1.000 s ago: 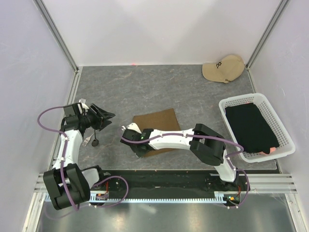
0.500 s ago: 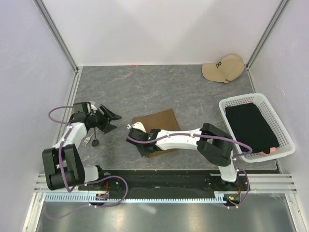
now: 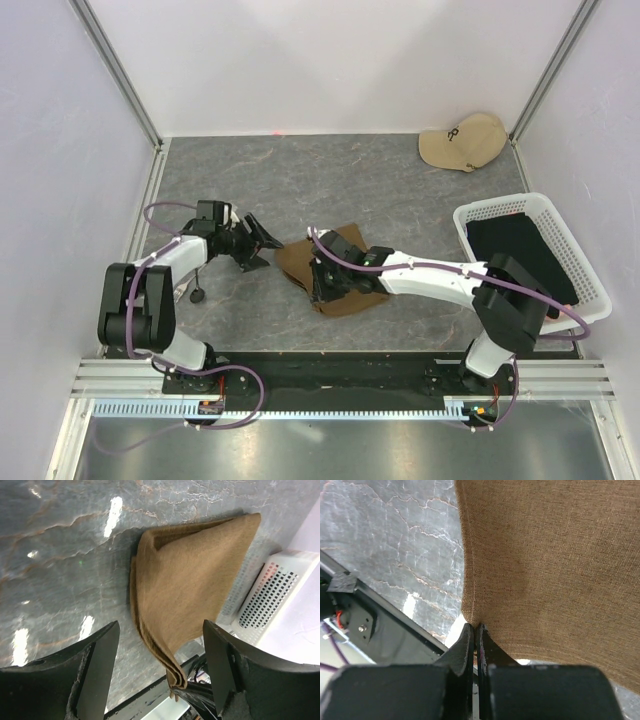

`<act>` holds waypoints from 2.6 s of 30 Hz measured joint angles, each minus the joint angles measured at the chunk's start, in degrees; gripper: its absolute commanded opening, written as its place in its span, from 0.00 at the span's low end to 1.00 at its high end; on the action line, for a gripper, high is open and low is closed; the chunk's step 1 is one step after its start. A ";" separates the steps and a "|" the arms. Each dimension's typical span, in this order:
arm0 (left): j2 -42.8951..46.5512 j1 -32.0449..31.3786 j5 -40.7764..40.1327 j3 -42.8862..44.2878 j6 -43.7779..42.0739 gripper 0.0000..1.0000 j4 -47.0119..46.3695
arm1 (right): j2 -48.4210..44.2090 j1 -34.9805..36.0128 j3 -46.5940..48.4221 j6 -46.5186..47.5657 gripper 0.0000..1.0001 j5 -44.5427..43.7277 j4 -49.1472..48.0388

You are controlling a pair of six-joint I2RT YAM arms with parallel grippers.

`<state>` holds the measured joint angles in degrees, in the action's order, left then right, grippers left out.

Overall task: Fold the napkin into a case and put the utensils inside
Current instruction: Pick up the lower triangle-folded napkin from the center of the board.

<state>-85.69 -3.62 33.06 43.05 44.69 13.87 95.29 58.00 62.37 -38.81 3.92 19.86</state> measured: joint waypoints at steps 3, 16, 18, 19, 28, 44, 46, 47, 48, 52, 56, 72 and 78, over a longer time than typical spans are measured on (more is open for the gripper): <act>-2.27 -1.25 -0.68 1.07 0.44 0.74 -0.76 | -1.75 -1.42 -2.16 -0.61 0.00 1.90 -1.01; -5.01 -3.89 -2.86 1.53 1.75 0.68 -2.27 | -5.79 -4.17 -5.73 -2.21 0.00 5.46 -4.63; -5.70 -4.15 -2.91 1.53 1.92 0.67 -2.60 | -6.08 -4.26 -5.88 -2.47 0.00 5.62 -4.96; -6.14 -4.24 -2.91 1.53 2.05 0.66 -2.80 | -6.29 -4.35 -6.01 -2.58 0.00 5.73 -5.25; -8.28 -5.27 -2.93 0.81 3.80 0.68 -5.31 | -8.61 -6.03 -6.73 -3.21 0.00 6.64 -5.75; -9.68 -6.93 -5.95 1.60 4.83 0.03 -5.35 | -10.25 -5.95 -12.09 -3.58 0.00 7.76 -9.29; -7.69 -7.39 -7.87 2.45 2.82 0.02 -1.53 | -10.32 -5.09 -13.90 -4.13 0.00 8.57 -11.41; -6.51 -7.58 -9.05 2.97 1.73 0.02 0.59 | -10.32 -4.31 -14.80 -4.79 0.00 9.11 -12.96; -5.40 -7.80 -10.25 3.52 0.76 0.02 2.56 | -10.27 -3.43 -15.63 -5.44 0.00 9.60 -14.84; -1.20 -9.31 -16.06 5.77 -2.67 0.02 10.97 | -10.03 -0.70 -19.69 -9.27 0.00 13.11 -25.16; -0.96 -12.26 -23.52 9.51 -4.07 0.02 18.47 | -10.03 -1.73 -24.41 -13.07 0.00 15.82 -33.51; -23.39 -30.08 -43.76 38.56 -2.38 0.02 36.28 | -11.63 -12.55 -36.98 -14.82 0.00 20.63 -42.86; -26.32 -32.37 -44.11 43.19 -2.05 0.02 37.92 | -14.23 -12.79 -38.38 -13.42 0.00 20.09 -41.46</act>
<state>-112.01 -35.99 -11.05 86.24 42.63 51.79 81.06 45.21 23.99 -52.23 24.01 -21.61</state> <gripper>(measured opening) 0.069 0.012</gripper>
